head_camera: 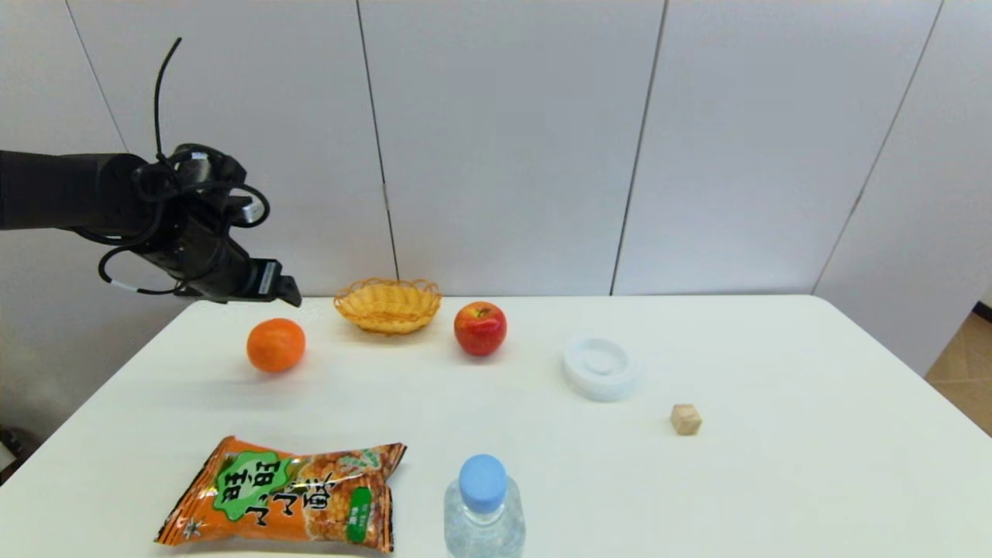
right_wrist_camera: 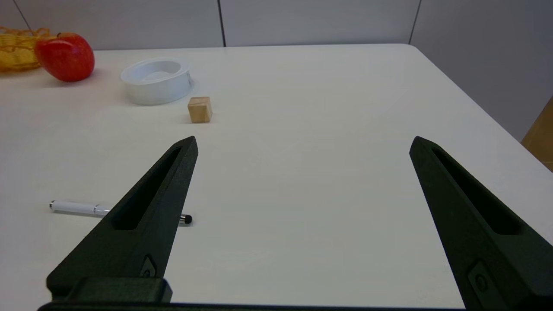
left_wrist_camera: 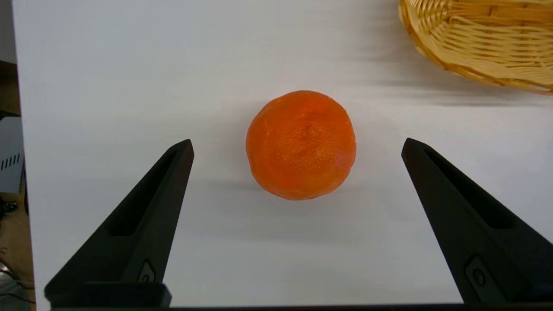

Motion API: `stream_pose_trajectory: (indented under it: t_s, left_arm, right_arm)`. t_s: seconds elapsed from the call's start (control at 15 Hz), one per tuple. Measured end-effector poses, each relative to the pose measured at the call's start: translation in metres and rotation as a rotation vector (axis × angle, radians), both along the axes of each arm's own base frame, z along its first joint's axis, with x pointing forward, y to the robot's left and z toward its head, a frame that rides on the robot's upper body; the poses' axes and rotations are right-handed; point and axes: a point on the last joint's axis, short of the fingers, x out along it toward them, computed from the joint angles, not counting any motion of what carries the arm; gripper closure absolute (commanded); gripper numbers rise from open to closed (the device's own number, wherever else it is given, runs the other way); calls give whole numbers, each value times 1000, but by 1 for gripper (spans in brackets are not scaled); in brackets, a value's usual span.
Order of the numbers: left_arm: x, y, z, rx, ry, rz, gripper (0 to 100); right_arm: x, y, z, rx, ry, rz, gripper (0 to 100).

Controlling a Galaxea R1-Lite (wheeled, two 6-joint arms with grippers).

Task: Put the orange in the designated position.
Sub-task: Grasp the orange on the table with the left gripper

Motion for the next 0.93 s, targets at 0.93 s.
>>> stream_pose_trajectory:
  t_s: [0.93]
  left_arm:
    - [18,0,-47,3,129,5,0]
  right_arm:
    - [0,0,0,0,0,0,0]
